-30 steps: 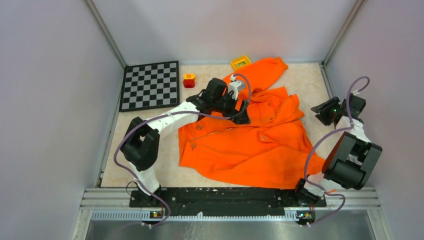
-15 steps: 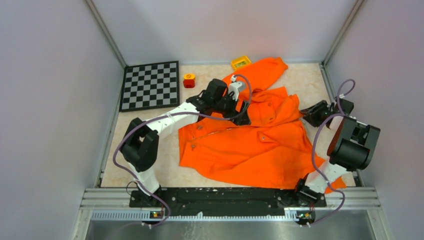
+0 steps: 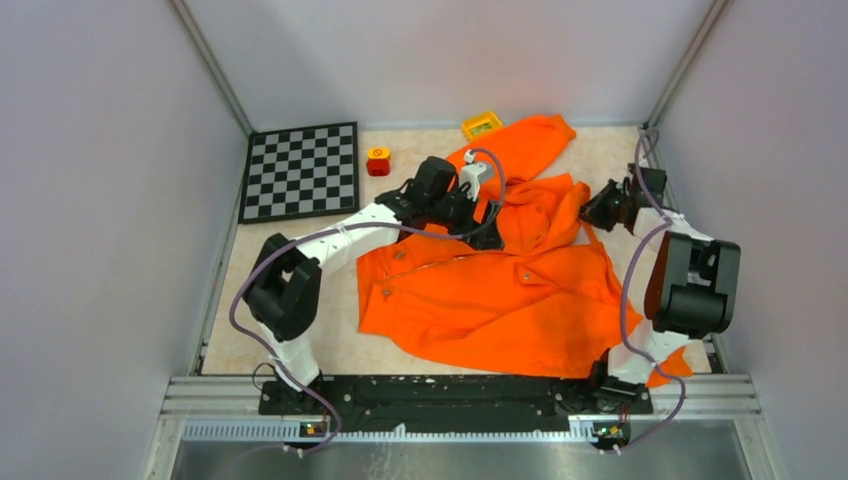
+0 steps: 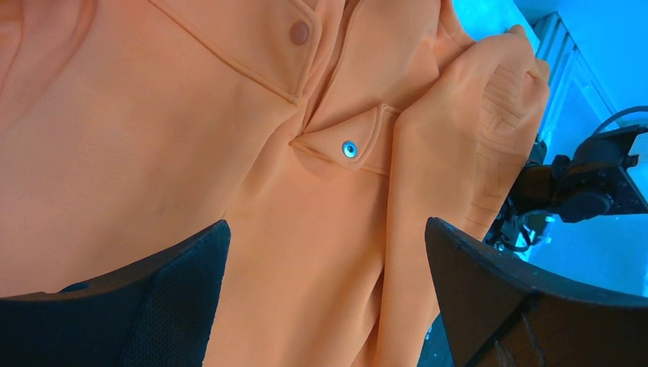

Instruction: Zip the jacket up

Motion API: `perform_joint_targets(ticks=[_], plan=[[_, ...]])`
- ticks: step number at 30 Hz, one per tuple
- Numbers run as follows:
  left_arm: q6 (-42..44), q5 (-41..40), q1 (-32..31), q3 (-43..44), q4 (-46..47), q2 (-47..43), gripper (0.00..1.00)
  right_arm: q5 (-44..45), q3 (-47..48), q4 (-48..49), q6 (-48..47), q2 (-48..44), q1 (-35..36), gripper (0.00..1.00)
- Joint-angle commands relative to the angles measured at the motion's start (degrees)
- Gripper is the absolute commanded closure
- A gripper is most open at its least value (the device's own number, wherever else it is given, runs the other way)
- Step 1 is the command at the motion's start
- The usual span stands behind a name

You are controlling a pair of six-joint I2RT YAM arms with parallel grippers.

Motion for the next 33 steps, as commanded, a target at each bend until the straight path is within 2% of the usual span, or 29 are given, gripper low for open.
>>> perform_joint_targets(ticks=[1,4,7,10,12,17,20,24,28,31,33], plan=[[-3.63,3.8,-0.17,3.4,4.09,1.57,0.01,9.78,6.18,-11.07,-5.13,-6.62,6.37,1.0],[-7.27,7.4,-0.16,3.84,9.29,2.35,0.01,15.34,8.9,-17.64,-7.29,-7.93,11.06,1.0],[-12.12,8.52,-0.23,1.35,20.13,2.87,0.01,15.41,10.61,-21.83,-6.47,-8.41,14.08,1.0],[-14.66,4.71,-0.48,-1.73,32.4,4.45,0.01,8.48,7.56,-18.58,-1.29,-10.25,14.26,1.0],[-13.27,2.17,-0.95,-2.95,39.65,6.67,0.01,5.42,5.37,-15.67,1.89,-11.42,14.26,1.0],[-11.51,1.71,-1.85,-0.19,47.88,14.39,0.01,2.05,3.58,-13.12,6.3,-12.11,14.26,1.0],[-11.32,1.25,-2.78,-1.75,54.73,16.64,0.01,1.19,3.32,-13.03,8.3,-12.36,14.26,1.0],[-12.31,0.6,-4.33,0.3,57.49,20.36,0.01,0.07,1.09,-10.59,10.69,-13.92,14.26,1.0],[-14.18,-2.27,-5.22,4.26,56.16,24.28,0.02,0.28,0.59,-11.19,10.8,-15.04,14.26,1.0],[-16.53,-3.5,-5.27,8.39,52.69,27.26,0.09,0.55,0.31,-10.93,10.68,-15.74,14.26,1.0],[-17.67,-4.49,-5.13,11.52,48.33,29.18,0.2,0.42,0.39,-11.0,10.25,-15.87,14.26,1.0]])
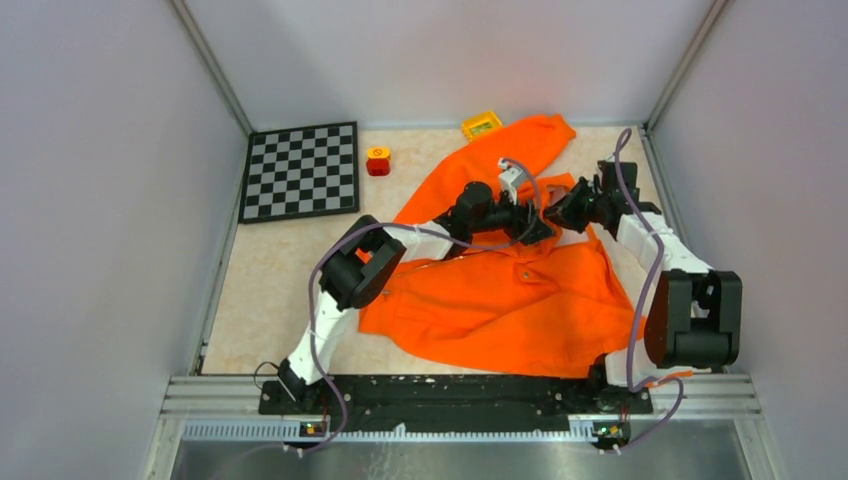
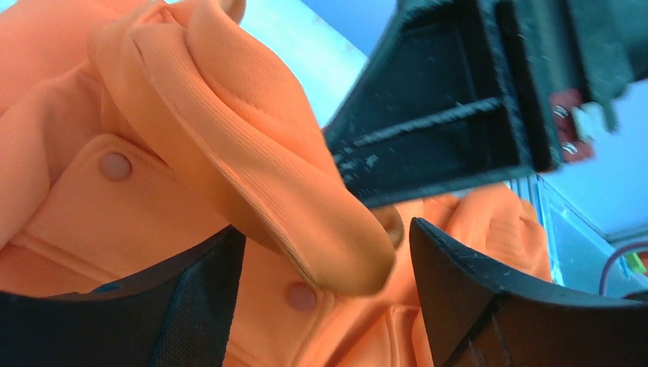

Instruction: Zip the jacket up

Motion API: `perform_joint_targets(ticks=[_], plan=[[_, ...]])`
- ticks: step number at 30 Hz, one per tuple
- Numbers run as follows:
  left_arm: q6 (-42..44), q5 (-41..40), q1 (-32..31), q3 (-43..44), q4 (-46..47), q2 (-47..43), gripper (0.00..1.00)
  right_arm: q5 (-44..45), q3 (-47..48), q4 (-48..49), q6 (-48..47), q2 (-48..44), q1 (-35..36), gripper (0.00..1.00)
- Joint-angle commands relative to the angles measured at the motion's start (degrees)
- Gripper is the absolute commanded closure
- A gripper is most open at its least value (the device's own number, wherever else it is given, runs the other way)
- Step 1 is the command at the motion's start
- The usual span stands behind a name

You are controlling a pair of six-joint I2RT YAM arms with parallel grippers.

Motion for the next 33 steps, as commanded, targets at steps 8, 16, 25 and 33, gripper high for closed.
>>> perform_joint_targets(ticks=[8,16,25,33], plan=[[-8.67,-0.12,3.89,7.44,-8.53,4.61,0.75,0.82,0.94,2.27,-7.79,-2.48,0.18,0.96],[-15.5,10.48,6.86,7.99,-9.43,7.81,0.79,-8.06,-2.22,13.88,-8.74,0.92,-3.51,0.57],[-26.6,18.9,8.99,6.77,0.46,10.69,0.71,-22.17,-5.31,27.52,-3.32,12.04,-6.19,0.48],[-27.52,20.15,9.3,8.32,1.25,11.06,0.68,-25.14,-7.84,33.89,0.49,16.17,-5.77,0.51]])
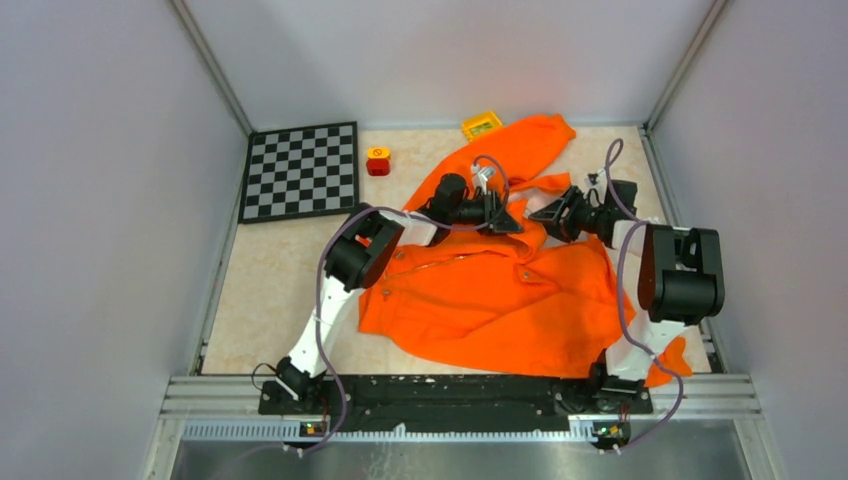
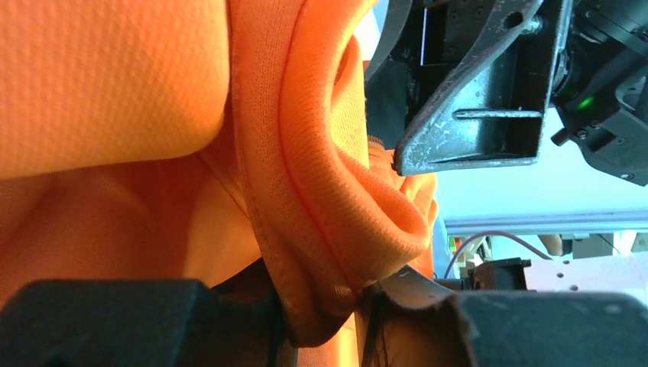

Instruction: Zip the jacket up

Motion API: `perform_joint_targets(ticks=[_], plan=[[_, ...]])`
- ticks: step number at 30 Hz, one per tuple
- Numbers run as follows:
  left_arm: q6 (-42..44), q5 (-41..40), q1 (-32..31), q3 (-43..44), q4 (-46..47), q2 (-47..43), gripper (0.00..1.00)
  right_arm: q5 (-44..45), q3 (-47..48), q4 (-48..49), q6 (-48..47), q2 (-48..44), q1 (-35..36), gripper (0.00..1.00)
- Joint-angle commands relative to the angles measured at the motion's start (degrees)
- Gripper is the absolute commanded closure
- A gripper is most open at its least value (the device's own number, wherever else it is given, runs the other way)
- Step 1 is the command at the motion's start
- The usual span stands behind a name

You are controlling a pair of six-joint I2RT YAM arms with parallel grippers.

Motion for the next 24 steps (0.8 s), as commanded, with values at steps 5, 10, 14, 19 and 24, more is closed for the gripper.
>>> perform_joint_targets(ticks=[5,10,14,19,24], plan=[[-1.16,2.84,0.78,2.59,2.55,-0.5,0.53,-5.56,-1.87,8.68,4.21,0.64,1.07,0.99],[1.41,0.37,2.22,-0.77,1.04,-4.21,0.25,-5.19,-5.62,8.24,3.93,-4.41,1.65,1.0],[1.6,-0.48,3.39,-2.12,-3.06,-6.26,0.22,-1.27,-7.15,4.16,0.04,-11.22,3.29,1.0],[4.41,-4.66,3.99,-3.69,-9.67,-10.38,0.16,2.24,-9.26,2.73,-2.61,-14.34,5.2,1.0],[14.08,-12.81,3.98,-3.06,-21.04,-16.57,0.14,1.38,-11.05,3.5,-3.7,-13.54,5.96,1.0]])
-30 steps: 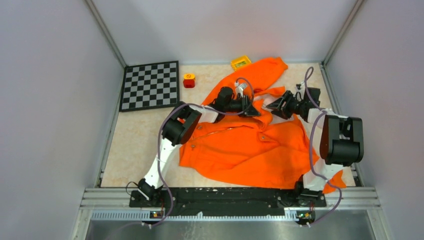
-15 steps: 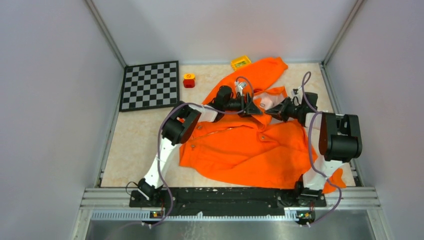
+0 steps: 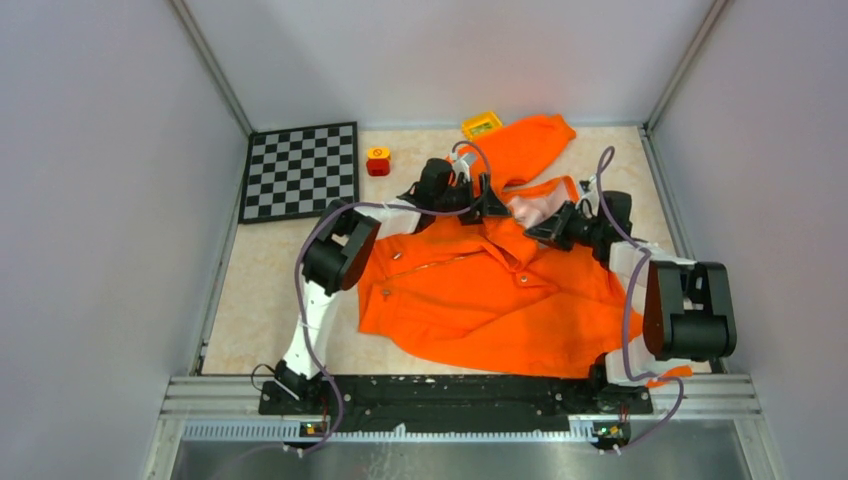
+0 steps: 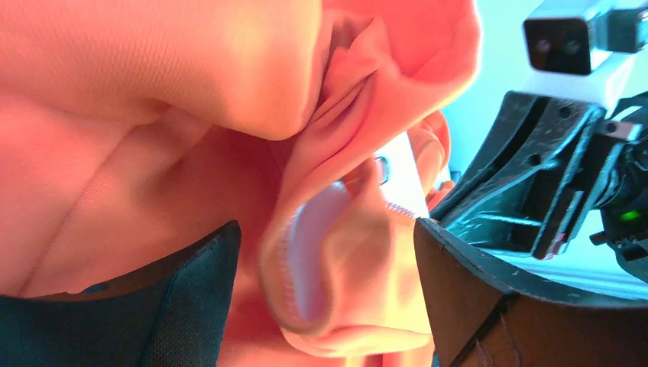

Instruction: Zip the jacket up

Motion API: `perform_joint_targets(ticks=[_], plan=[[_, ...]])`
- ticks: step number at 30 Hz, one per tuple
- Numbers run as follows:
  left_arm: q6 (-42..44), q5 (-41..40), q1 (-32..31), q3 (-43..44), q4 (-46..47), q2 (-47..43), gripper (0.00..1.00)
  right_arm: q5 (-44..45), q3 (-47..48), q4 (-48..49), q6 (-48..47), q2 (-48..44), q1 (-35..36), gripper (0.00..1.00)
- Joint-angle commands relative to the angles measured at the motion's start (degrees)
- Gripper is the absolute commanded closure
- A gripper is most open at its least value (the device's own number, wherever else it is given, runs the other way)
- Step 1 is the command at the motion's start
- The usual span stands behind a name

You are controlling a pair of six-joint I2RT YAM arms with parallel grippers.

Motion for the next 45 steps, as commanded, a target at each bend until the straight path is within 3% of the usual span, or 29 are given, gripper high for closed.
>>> perform_joint_targets(ticks=[1,5,9,13,19,25,30,33,36,40,45], plan=[[9.98,-8.2,0.27,0.57,-9.29,-9.32,0.14,-0.73,-1.81,0.0,-3.15,-0.29,1.47,1.0],[13.39,-10.59,-0.17,1.57,-13.57,-11.05,0.19,-1.12,-2.58,-0.3,-4.57,0.72,1.54,1.0],[18.74,-11.92,-2.47,4.82,-18.61,-10.87,0.39,-0.77,-3.01,-0.93,-5.0,0.88,1.52,1.0],[24.7,-12.74,-5.19,9.07,-22.6,-9.09,0.47,-0.16,-3.16,-1.62,-5.3,0.52,1.52,1.0],[31.83,-22.07,-8.03,20.93,-36.37,-3.46,0.46,0.18,-2.69,-2.72,-5.94,-0.23,1.52,1.0],[35.77,-33.2,-10.76,22.06,-39.34,-2.32,0.41,0.56,-2.32,-3.78,-6.41,-0.45,1.52,1.0],[37.03,-35.27,-11.74,24.82,-42.34,-0.04,0.42,0.73,-2.42,-3.83,-6.51,-0.33,1.52,1.0],[36.74,-33.98,-12.09,25.08,-42.65,0.75,0.49,0.91,-2.34,-3.88,-6.42,-0.23,1.52,1.0],[36.13,-30.49,-12.01,25.53,-42.59,1.22,0.63,1.23,-2.04,-4.4,-6.61,-0.37,1.52,1.0],[32.94,-17.5,-9.61,26.03,-39.67,0.04,0.83,4.58,-1.29,-8.05,-8.93,-2.8,1.52,0.99],[21.61,2.93,-4.86,16.35,-21.34,-4.63,0.86,10.03,-0.68,-13.54,-11.81,-7.7,1.52,0.89]])
